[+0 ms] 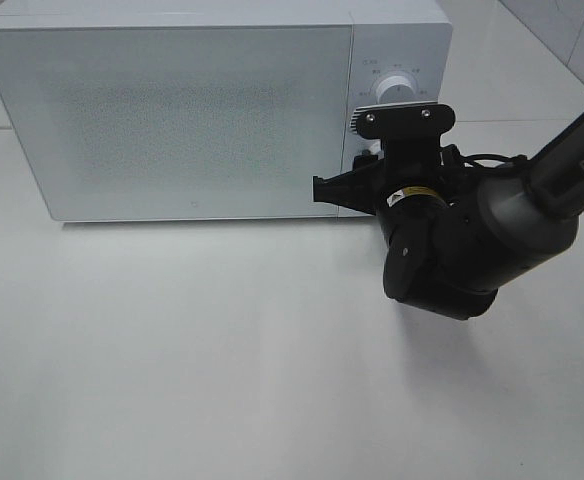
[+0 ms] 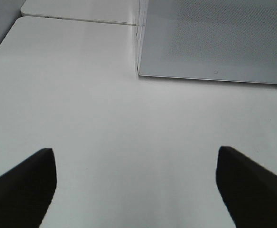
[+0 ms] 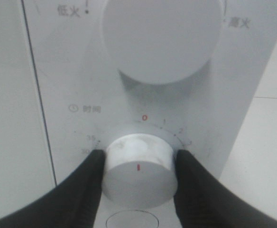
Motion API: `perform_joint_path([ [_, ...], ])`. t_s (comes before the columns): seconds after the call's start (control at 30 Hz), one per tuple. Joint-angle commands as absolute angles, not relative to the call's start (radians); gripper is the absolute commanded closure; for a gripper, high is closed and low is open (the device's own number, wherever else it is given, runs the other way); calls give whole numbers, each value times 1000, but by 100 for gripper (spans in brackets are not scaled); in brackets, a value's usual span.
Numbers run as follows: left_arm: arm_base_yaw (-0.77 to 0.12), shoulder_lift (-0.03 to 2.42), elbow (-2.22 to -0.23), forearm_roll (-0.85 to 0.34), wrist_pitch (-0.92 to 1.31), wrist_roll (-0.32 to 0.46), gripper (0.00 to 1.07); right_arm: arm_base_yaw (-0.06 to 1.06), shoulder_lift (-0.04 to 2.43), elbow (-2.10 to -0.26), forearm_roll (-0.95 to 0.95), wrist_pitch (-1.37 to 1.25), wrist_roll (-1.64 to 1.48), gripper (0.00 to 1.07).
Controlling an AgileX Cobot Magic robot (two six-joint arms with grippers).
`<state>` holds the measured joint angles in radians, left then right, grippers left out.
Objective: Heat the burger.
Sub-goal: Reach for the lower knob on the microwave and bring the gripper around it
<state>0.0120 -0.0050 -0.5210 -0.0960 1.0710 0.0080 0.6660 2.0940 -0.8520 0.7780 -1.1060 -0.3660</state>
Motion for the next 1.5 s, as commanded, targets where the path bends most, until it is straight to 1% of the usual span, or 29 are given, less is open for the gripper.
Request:
perform_joint_path([
  [0.03, 13, -24, -517, -102, 1071, 0, 23, 656, 2076, -877, 712, -1146, -365, 107],
  [0.1, 13, -24, -517, -102, 1071, 0, 23, 656, 2076, -877, 694, -1136, -346, 107],
  [0.17, 13, -24, -517, -102, 1071, 0, 23, 654, 2076, -877, 645, -1138, -223, 107],
  [0.27, 13, -24, -517, -102, 1071, 0, 23, 654, 2076, -877, 644, -1142, -179, 107],
  [0.33, 13, -24, -517, -102, 1071, 0, 23, 654, 2076, -877, 627, -1147, -38, 107],
  [0.37, 13, -24, -517, -102, 1071, 0, 23, 654, 2076, -877, 627, -1147, -38, 107],
  [0.43, 13, -24, -517, -102, 1071, 0, 23, 654, 2076, -877, 592, -1146, 138, 107],
  [0.47, 13, -24, -517, -102, 1071, 0, 23, 654, 2076, -877, 592, -1146, 138, 107],
  [0.53, 13, -24, -517, -102, 1071, 0, 23, 654, 2076, -877, 522, -1146, 394, 107],
  [0.57, 13, -24, -517, -102, 1071, 0, 23, 654, 2076, -877, 522, -1146, 394, 107],
  [0.63, 13, -24, -517, -102, 1071, 0, 23, 654, 2076, -877, 480, -1146, 551, 107],
  [0.73, 13, -24, -517, -102, 1071, 0, 23, 654, 2076, -877, 464, -1146, 602, 107],
  [0.8, 13, -24, -517, -102, 1071, 0, 23, 654, 2076, -877, 389, -1147, 811, 107],
  [0.87, 13, -24, -517, -102, 1071, 0, 23, 654, 2076, -877, 381, -1147, 859, 107],
  [0.9, 13, -24, -517, -102, 1071, 0, 23, 654, 2076, -877, 372, -1147, 972, 107],
  [1.13, 13, -24, -517, -102, 1071, 0, 23, 654, 2076, -877, 372, -1192, 1179, 107],
  [1.27, 13, -24, -517, -102, 1071, 0, 23, 654, 2076, -877, 372, -1227, 1357, 107],
  [1.5, 13, -24, -517, -102, 1071, 0, 23, 654, 2076, -877, 375, -1257, 1493, 107],
])
